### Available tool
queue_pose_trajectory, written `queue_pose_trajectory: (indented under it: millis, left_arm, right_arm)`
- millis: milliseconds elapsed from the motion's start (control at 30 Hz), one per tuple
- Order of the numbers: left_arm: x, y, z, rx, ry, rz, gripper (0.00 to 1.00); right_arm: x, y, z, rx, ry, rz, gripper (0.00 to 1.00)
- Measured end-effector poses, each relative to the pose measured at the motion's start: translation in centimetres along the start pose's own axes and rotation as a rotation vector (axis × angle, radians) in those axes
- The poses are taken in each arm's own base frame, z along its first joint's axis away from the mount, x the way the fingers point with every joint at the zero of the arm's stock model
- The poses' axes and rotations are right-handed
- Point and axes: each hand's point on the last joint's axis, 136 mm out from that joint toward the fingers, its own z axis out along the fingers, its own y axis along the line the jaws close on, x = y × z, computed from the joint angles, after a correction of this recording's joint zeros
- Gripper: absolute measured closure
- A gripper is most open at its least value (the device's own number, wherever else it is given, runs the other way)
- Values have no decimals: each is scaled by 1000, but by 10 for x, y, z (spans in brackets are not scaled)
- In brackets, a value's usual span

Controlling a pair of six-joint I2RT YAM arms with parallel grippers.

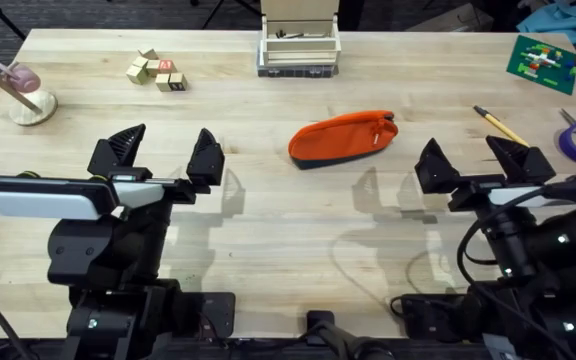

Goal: Unzip the bag, pick up the pens from the table one at a time and place them inside, then zip the bag closed.

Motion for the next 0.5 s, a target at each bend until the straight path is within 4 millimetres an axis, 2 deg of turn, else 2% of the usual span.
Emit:
queue_pose_trajectory:
  millis: [500]
  left_arm:
    - [0, 0, 0, 0, -1, 0, 8]
  right_arm:
    - [1, 0, 0, -1, 5, 4, 3]
